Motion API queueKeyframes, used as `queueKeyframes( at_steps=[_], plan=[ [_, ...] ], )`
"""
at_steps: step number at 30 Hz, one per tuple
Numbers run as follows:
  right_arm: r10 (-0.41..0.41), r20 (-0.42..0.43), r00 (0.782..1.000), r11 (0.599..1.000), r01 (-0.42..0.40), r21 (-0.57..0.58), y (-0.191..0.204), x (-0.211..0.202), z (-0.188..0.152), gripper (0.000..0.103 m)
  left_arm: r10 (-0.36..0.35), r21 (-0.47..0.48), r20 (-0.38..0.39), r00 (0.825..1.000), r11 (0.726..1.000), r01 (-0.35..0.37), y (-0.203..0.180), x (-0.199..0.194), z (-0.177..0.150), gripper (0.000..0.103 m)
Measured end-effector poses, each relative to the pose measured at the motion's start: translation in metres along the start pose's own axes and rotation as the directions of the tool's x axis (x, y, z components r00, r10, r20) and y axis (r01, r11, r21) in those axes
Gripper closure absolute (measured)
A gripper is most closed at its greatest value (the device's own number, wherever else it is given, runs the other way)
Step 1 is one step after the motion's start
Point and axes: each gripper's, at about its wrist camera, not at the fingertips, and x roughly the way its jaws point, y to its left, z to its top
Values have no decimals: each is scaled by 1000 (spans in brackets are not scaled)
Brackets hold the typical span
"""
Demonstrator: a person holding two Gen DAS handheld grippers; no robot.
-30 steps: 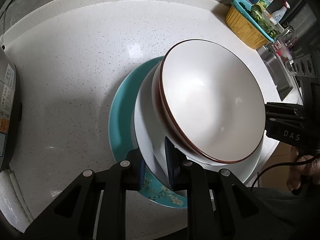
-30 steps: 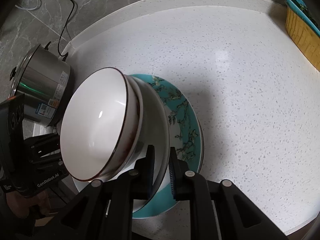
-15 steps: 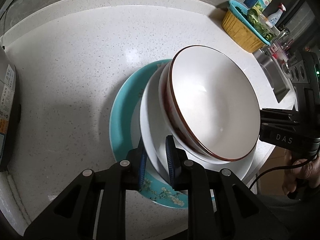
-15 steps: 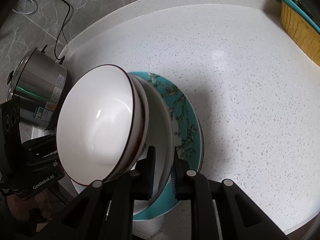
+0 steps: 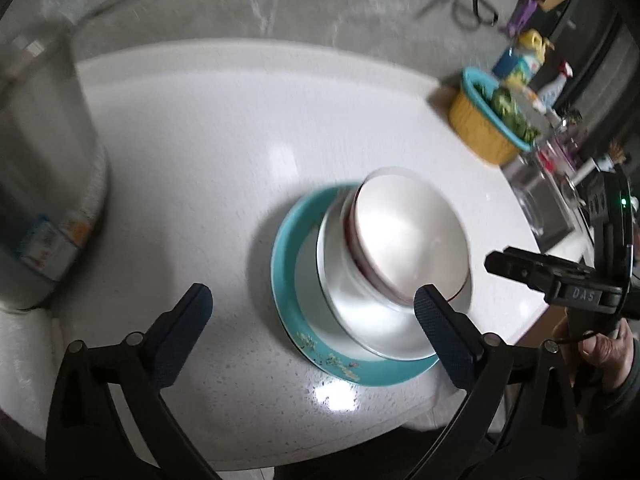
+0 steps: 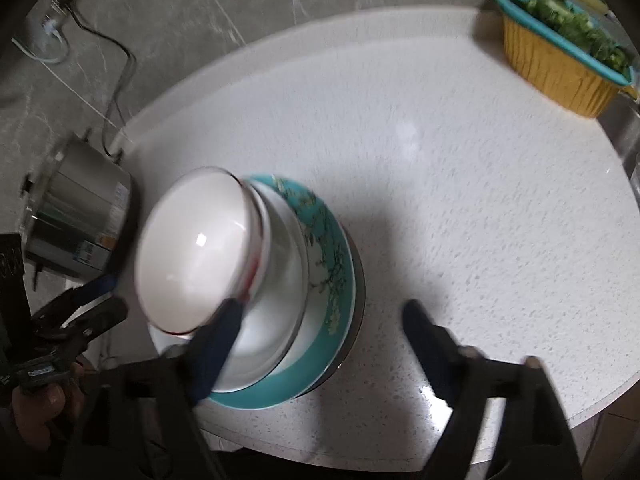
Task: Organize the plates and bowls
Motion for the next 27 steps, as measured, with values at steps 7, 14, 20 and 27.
queueKeyframes(
  at_steps=[7,14,20,27],
  plan=[
    [15,163,986,997,-2,-83,12,-51,-11,1,84,-25,116,990,996,-82,-45,-54,-6,0],
    [-43,585,810,941,229,-249,54,-159,-49,0,181,-99,238,954,982,-162,-95,-119,-18,0],
    [-28,471,882,995,68,-67,27,-173,-37,0,9,-164,165,986,986,18,-96,-124,-29,0],
    [-239,822,517,936,347,54,52,-228,-84,0,58,-43,188,980,998,-51,-92,-126,-31,0]
  ],
)
